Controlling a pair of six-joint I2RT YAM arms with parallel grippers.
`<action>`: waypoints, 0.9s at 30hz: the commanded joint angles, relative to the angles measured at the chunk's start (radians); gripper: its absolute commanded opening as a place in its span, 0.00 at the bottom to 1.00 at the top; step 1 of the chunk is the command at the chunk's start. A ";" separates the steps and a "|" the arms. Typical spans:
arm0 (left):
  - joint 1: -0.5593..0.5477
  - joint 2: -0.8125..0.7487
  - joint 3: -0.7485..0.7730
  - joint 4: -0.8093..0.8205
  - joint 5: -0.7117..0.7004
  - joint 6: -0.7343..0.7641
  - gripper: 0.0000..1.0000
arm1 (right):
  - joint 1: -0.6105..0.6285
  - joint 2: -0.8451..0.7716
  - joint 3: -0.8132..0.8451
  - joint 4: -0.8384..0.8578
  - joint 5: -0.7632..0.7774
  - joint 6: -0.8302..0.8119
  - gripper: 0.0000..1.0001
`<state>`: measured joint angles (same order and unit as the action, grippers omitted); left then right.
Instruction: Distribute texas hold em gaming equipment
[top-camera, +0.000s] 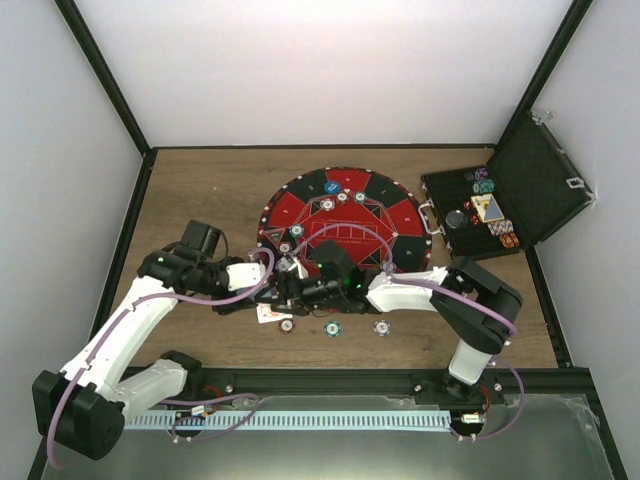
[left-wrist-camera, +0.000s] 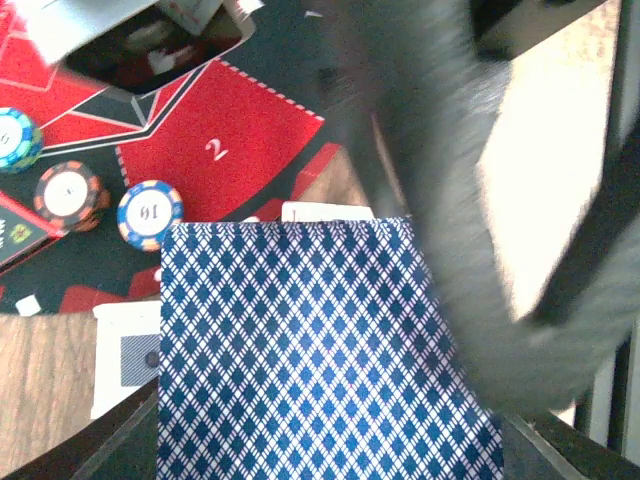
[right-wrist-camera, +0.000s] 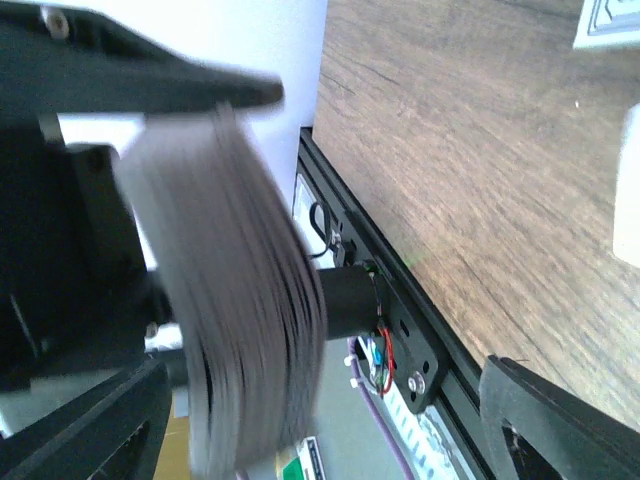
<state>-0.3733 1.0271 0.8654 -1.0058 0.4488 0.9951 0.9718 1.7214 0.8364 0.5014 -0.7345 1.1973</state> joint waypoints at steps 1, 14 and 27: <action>0.043 -0.025 -0.006 0.004 -0.003 0.037 0.04 | 0.008 -0.077 -0.052 -0.020 -0.013 -0.029 0.87; 0.039 -0.062 -0.010 -0.013 0.054 0.039 0.04 | -0.021 -0.192 -0.020 -0.183 0.042 -0.106 0.92; 0.033 -0.074 0.002 -0.016 0.071 0.043 0.04 | 0.011 0.011 0.177 -0.178 0.014 -0.096 0.91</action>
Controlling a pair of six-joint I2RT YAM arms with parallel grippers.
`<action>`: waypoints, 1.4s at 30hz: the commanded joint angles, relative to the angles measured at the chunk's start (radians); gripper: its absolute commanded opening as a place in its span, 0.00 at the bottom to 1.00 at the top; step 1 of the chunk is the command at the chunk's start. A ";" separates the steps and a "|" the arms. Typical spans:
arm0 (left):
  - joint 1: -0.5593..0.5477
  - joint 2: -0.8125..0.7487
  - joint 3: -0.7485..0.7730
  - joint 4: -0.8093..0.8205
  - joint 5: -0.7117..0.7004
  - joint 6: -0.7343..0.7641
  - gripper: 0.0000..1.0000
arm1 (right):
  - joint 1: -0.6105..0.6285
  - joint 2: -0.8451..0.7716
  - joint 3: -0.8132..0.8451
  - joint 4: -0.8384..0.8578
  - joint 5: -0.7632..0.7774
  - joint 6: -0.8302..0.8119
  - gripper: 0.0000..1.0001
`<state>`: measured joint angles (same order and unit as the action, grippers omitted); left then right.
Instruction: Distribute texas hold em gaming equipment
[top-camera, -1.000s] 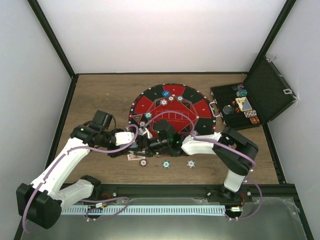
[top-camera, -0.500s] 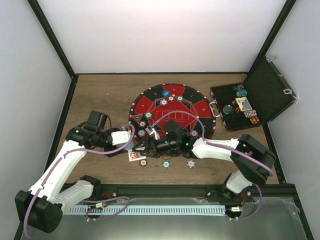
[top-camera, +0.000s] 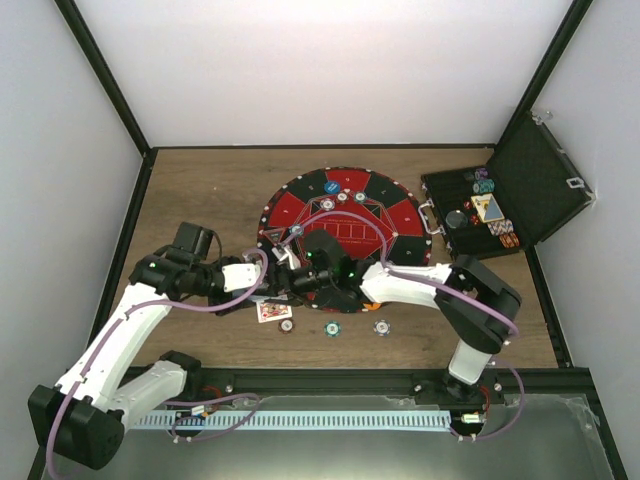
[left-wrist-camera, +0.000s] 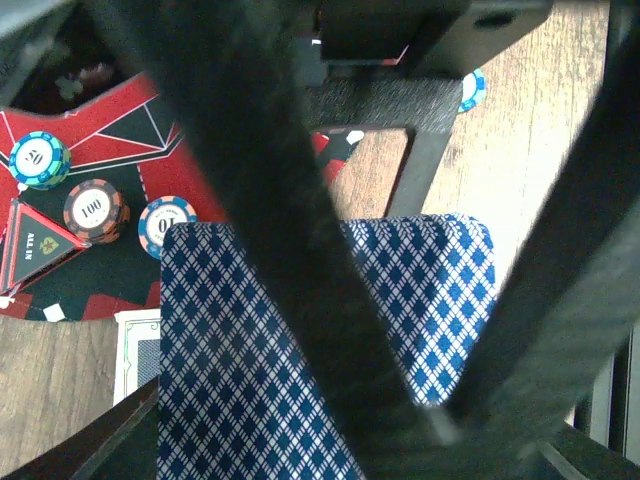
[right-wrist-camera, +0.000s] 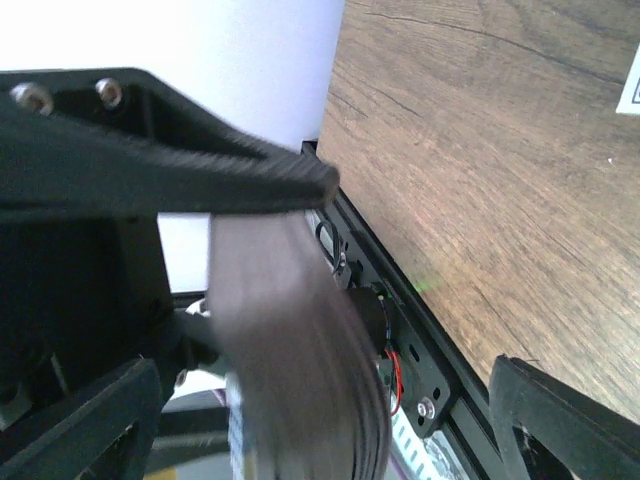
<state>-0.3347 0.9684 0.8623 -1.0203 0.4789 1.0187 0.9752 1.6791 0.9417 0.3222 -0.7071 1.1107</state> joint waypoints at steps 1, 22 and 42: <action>-0.006 -0.016 0.007 -0.004 0.043 0.022 0.04 | 0.007 0.071 0.083 0.003 -0.018 -0.007 0.91; -0.005 0.015 0.034 -0.019 0.075 0.018 0.04 | -0.060 0.046 -0.030 -0.037 0.025 -0.033 0.72; -0.006 0.025 -0.016 0.070 -0.009 -0.021 0.04 | -0.064 -0.152 -0.088 -0.045 0.007 -0.030 0.51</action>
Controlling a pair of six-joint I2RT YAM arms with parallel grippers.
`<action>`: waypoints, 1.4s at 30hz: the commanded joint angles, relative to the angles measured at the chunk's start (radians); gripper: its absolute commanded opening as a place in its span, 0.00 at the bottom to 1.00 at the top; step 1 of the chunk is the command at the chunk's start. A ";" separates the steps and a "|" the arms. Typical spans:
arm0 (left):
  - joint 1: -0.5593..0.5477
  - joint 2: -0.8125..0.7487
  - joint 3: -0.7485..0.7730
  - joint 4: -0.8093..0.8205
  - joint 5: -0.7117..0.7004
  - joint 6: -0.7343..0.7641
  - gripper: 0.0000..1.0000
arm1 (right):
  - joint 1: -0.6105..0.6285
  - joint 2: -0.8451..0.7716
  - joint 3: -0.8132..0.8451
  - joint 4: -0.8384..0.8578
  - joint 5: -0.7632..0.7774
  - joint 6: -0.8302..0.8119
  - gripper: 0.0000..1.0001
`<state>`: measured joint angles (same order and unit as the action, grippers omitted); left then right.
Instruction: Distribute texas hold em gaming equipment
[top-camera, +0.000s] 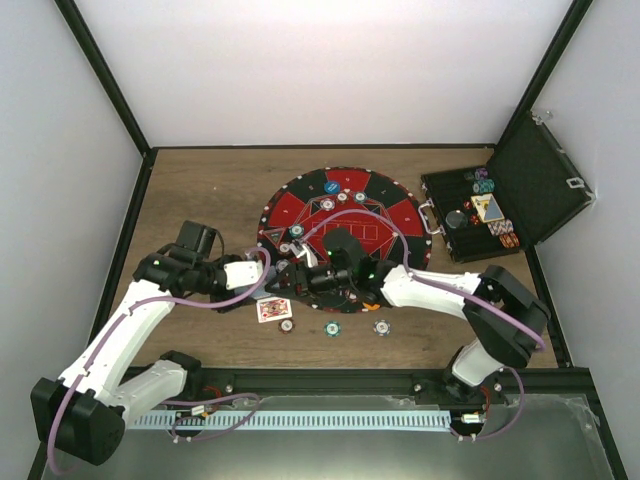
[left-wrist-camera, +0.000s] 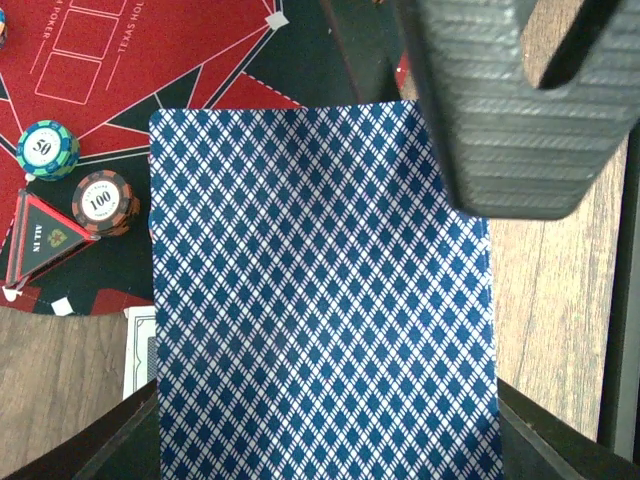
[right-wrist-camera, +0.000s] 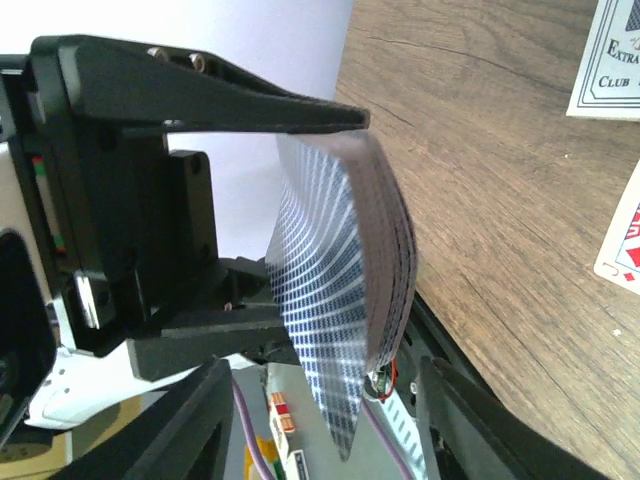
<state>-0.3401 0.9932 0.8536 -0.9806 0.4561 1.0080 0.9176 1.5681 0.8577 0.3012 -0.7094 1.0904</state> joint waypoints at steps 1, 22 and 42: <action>0.001 0.001 -0.006 0.033 0.015 -0.012 0.04 | -0.006 -0.042 -0.001 -0.030 0.011 -0.012 0.48; 0.002 0.019 -0.017 0.018 -0.003 -0.035 0.04 | -0.062 -0.088 -0.004 -0.014 -0.037 -0.001 0.01; 0.044 -0.056 -0.011 -0.064 -0.009 -0.075 0.04 | -0.320 0.128 0.249 -0.252 -0.135 -0.236 0.01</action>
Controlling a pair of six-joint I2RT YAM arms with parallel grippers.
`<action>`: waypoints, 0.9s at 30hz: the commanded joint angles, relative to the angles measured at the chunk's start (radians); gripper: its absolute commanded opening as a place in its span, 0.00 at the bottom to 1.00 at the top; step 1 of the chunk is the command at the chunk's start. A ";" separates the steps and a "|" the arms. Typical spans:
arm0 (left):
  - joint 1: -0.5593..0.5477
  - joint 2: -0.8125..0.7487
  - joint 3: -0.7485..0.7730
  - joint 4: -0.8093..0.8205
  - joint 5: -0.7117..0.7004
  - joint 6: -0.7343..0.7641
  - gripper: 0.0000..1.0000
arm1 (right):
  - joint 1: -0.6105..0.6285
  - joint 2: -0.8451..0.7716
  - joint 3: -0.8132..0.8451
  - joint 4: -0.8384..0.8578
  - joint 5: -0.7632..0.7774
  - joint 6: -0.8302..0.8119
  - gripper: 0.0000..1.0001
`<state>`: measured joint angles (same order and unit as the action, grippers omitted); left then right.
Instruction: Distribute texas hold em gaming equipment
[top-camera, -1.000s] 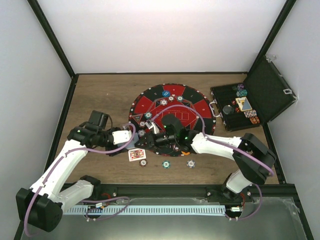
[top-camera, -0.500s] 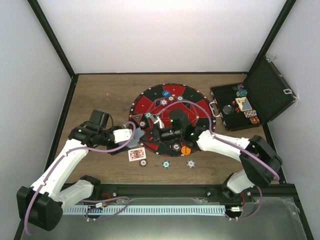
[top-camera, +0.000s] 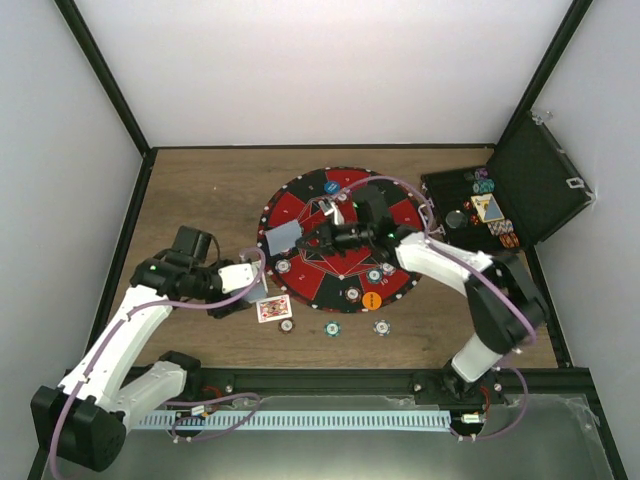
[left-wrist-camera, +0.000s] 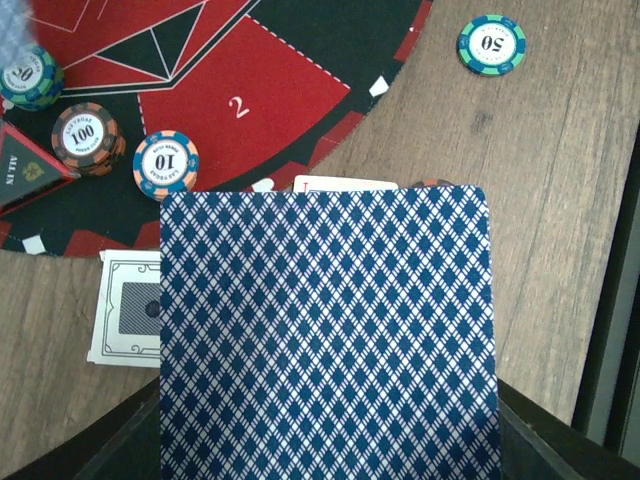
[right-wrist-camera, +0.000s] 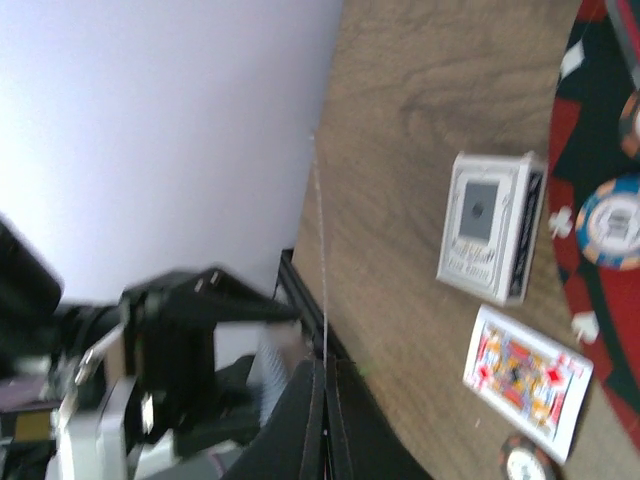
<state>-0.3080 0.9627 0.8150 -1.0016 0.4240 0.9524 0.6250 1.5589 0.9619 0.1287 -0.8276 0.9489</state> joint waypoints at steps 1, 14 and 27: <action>0.016 -0.030 0.032 -0.052 0.025 -0.022 0.04 | -0.028 0.186 0.201 -0.106 -0.012 -0.112 0.01; 0.040 -0.109 0.028 -0.136 0.042 -0.037 0.04 | -0.035 0.847 1.011 -0.507 0.044 -0.253 0.01; 0.040 -0.057 0.106 -0.138 0.136 -0.051 0.04 | -0.057 0.824 1.067 -0.662 0.155 -0.359 0.49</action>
<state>-0.2726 0.8944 0.8806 -1.1492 0.4938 0.9154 0.5716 2.4561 1.9884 -0.4488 -0.7185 0.6468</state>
